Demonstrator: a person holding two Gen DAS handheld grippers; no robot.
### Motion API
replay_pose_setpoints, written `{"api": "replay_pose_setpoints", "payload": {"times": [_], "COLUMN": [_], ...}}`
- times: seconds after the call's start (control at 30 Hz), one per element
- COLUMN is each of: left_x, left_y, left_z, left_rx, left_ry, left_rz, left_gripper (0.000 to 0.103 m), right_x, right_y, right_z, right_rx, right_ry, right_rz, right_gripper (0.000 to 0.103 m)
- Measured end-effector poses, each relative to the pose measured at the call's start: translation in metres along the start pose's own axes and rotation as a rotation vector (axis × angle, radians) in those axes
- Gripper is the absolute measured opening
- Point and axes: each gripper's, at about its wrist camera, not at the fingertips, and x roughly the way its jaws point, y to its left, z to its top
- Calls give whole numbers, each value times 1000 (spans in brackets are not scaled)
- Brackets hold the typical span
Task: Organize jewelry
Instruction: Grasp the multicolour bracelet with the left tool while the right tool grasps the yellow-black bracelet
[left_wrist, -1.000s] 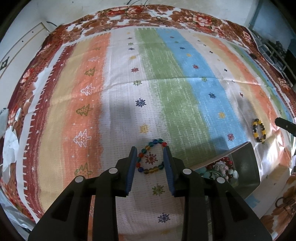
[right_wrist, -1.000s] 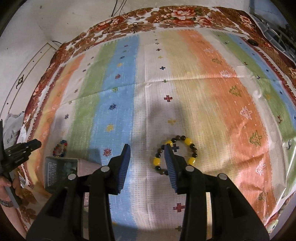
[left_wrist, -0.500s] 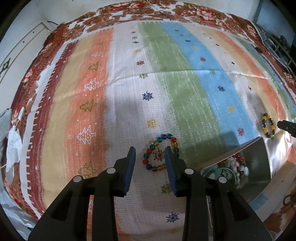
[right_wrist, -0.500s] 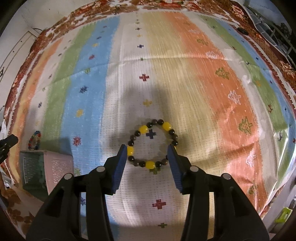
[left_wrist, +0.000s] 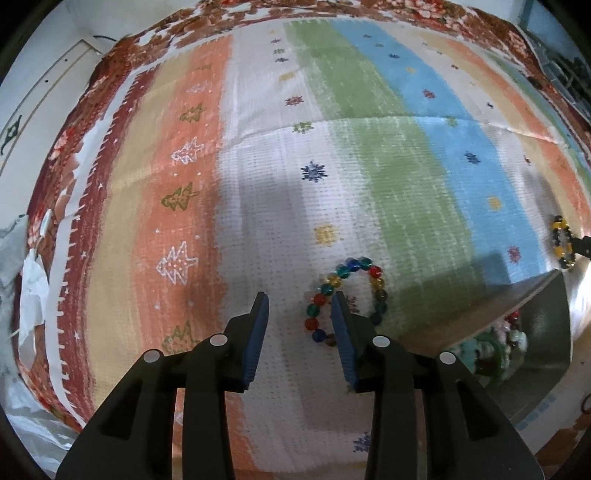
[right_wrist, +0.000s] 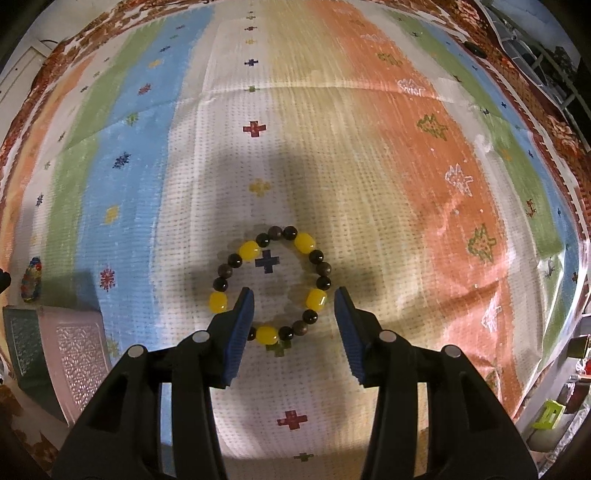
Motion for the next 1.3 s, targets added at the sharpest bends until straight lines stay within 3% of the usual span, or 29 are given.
{"api": "replay_pose_setpoints", "payload": {"times": [0.5,0.77,1.07,1.3], "left_x": [22,48,58,59], "left_y": [-10,-10,-8,-14], "left_z": [13,21,33,32], "left_rx": [49,66,53,84], "left_ry": [66,139,147,138], "left_rz": [-25,-24,-41,-31], "left_gripper": [35,38,43,35], "right_x": [23,38,49,53], "right_y": [1,-5,-14,-14], "right_z": [15,28,43,51], "right_rx": [-12,-2,29,17], "right_ry": [65,102,113,101], "right_rz": [-21,12,46,37], "right_gripper": [48,53,55,50]}}
